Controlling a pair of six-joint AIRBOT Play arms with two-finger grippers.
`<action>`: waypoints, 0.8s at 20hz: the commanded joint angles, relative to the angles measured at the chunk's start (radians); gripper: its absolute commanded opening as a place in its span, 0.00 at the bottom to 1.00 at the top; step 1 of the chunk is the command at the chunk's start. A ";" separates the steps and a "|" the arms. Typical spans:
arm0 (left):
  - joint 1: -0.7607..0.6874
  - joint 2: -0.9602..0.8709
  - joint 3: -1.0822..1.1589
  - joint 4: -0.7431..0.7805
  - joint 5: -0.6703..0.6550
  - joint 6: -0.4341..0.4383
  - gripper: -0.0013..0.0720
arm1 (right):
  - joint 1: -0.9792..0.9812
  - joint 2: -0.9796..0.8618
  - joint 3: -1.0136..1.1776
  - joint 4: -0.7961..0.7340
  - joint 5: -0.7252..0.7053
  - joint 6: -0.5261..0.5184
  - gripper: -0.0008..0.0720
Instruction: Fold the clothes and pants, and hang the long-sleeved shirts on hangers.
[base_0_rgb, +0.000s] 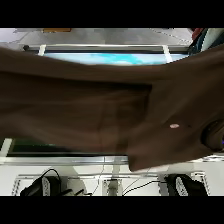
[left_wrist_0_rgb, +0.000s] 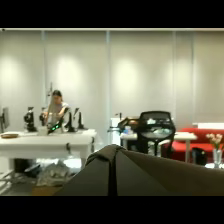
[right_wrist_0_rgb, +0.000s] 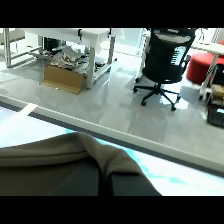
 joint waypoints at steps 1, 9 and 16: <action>0.000 -0.068 -0.024 0.051 -0.092 -0.002 0.03 | 0.001 -0.093 0.007 -0.007 0.004 0.048 0.03; -0.212 -0.739 -0.045 0.056 -0.360 0.164 0.03 | 0.002 -0.649 0.006 -0.004 0.229 0.105 0.03; -0.522 -1.097 -0.042 0.062 0.337 0.212 0.03 | 0.063 -0.998 0.006 -0.005 0.001 0.103 0.03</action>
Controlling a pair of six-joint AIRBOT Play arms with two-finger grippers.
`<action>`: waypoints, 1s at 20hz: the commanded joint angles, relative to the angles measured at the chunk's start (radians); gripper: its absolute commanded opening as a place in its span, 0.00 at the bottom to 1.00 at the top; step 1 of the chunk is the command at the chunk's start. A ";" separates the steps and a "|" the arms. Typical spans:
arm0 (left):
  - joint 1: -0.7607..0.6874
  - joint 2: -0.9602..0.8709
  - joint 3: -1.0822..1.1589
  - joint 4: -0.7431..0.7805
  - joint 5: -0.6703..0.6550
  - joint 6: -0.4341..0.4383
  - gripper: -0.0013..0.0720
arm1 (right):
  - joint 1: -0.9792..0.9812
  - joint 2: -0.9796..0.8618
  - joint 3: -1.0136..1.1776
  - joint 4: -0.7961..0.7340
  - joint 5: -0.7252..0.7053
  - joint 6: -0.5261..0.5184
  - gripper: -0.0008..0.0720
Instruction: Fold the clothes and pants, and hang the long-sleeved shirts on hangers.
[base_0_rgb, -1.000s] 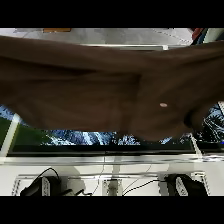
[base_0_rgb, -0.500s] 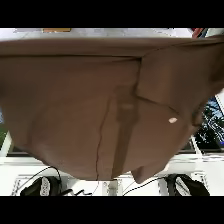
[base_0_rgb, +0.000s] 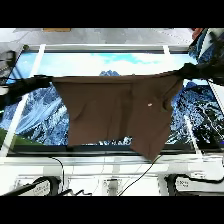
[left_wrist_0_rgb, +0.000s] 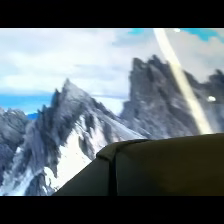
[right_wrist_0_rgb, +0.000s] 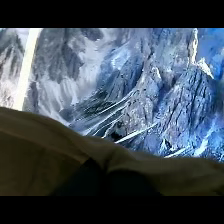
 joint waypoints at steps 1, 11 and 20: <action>-0.132 -0.116 0.001 0.002 0.415 0.023 0.03 | 0.048 -0.149 0.001 0.005 -0.159 0.001 0.03; -0.173 -0.229 0.000 0.082 0.328 0.023 0.03 | 0.129 -0.227 -0.125 -0.338 -0.223 0.005 0.03; -0.162 -0.266 -0.001 0.496 -0.010 -0.288 0.03 | 0.130 -0.224 -0.265 -0.334 -0.239 0.006 0.03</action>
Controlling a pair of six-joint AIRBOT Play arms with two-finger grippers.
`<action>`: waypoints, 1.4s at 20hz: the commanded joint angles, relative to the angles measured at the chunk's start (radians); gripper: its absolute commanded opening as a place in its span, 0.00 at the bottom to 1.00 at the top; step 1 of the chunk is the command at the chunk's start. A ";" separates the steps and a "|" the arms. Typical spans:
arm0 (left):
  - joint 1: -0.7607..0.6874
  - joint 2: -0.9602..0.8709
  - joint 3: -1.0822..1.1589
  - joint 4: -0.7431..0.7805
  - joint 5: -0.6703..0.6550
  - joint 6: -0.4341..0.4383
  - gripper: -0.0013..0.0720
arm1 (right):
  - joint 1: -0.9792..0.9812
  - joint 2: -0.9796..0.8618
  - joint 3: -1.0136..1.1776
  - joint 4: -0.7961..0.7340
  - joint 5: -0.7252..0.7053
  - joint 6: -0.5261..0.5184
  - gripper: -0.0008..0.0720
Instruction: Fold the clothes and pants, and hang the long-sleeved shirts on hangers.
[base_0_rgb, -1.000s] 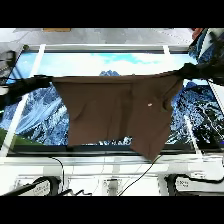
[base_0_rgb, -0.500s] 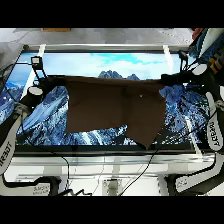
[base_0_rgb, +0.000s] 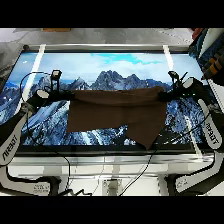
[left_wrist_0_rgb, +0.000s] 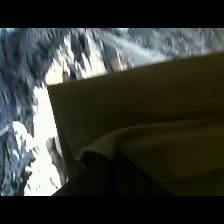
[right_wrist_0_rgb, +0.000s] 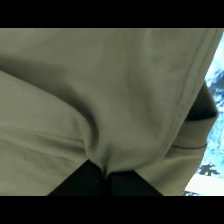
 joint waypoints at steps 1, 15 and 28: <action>0.007 -0.005 0.000 0.211 -0.075 -0.218 0.06 | 0.001 0.003 -0.017 -0.006 0.018 0.001 0.12; 0.155 0.389 0.001 0.238 -0.558 -0.228 0.10 | -0.222 0.192 -0.098 -0.098 0.513 -0.076 0.03; 0.189 0.413 -0.002 0.239 -0.721 -0.317 0.34 | -0.294 0.277 -0.795 0.409 0.111 -0.238 0.47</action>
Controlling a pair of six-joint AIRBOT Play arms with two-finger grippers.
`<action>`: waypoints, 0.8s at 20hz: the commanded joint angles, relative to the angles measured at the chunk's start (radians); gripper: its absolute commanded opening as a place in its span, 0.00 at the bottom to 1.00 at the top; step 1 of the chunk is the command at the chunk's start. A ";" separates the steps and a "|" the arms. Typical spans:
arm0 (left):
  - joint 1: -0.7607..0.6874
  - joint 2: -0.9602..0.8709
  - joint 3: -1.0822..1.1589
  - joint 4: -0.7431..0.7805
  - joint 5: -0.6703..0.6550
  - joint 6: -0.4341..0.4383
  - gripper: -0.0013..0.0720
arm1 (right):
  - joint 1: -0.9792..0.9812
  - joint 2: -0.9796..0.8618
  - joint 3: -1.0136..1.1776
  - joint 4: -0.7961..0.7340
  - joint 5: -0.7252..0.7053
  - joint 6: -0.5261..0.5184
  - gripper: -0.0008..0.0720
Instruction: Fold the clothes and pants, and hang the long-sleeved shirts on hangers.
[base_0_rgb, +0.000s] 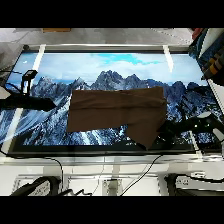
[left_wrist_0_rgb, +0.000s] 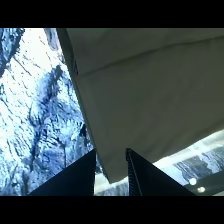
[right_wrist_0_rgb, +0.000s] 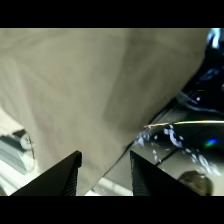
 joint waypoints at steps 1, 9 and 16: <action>0.002 0.002 0.000 0.000 -0.013 -0.018 0.34 | 0.001 0.003 -0.119 0.042 -0.126 -0.015 0.48; 0.002 -0.060 -0.070 0.000 -0.013 -0.017 0.34 | 0.001 0.006 -0.149 0.159 -0.157 -0.164 0.03; 0.064 -0.088 -0.373 -0.075 0.119 0.001 0.78 | 0.001 0.006 -0.149 0.158 -0.158 -0.170 0.03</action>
